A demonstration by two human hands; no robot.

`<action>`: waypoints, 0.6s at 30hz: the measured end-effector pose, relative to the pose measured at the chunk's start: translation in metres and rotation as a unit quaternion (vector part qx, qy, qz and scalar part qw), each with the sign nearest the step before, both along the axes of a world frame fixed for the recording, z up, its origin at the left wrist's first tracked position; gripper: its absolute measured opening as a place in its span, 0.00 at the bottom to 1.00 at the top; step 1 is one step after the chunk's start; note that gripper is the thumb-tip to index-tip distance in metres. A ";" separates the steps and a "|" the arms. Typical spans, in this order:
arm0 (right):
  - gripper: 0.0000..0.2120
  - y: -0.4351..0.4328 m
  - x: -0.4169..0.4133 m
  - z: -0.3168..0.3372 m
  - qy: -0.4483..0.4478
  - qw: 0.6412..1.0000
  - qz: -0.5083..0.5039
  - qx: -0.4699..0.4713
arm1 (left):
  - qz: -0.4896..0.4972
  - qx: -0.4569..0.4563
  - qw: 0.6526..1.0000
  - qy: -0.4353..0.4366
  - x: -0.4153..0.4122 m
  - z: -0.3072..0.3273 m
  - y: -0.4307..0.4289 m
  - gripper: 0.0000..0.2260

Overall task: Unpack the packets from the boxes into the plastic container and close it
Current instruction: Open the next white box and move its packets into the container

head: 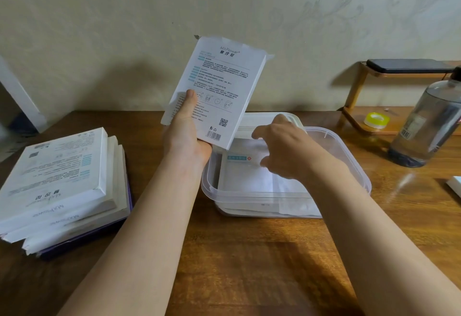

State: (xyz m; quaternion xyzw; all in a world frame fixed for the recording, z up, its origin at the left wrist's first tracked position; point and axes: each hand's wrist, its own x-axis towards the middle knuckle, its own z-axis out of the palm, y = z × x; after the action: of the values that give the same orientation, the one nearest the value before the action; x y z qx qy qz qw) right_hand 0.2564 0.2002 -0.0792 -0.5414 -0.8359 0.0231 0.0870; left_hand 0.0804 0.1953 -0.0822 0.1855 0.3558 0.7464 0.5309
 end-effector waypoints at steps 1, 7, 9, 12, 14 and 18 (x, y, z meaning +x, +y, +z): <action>0.20 -0.001 -0.001 0.000 -0.010 1.000 0.001 0.003 | 0.000 -0.001 1.000 -0.001 0.000 0.000 0.000 0.14; 0.38 -0.008 -0.005 -0.001 -0.041 0.985 0.070 -0.152 | 0.004 -0.008 1.000 0.002 -0.001 -0.001 0.001 0.15; 0.40 -0.008 -0.008 -0.004 -0.070 0.977 0.092 -0.180 | 0.002 -0.005 1.000 0.006 -0.001 -0.001 0.002 0.15; 0.40 -0.009 -0.008 -0.005 -0.117 0.962 0.106 -0.222 | 0.002 0.002 1.000 0.005 0.000 -0.001 0.002 0.15; 0.38 -0.009 -0.007 -0.005 -0.121 0.958 0.105 -0.236 | 0.004 0.004 1.000 0.003 0.001 -0.001 0.002 0.14; 0.36 -0.004 -0.008 -0.010 -0.089 0.957 0.117 -0.250 | 0.004 0.002 1.000 -0.003 0.002 0.000 0.002 0.11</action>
State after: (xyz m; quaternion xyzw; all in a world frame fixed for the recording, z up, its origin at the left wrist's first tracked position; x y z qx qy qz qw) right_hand 0.2482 0.1959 -0.0887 -0.4438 -0.8654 0.1930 -0.1297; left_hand 0.0827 0.1974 -0.0825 0.1828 0.3532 0.7502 0.5283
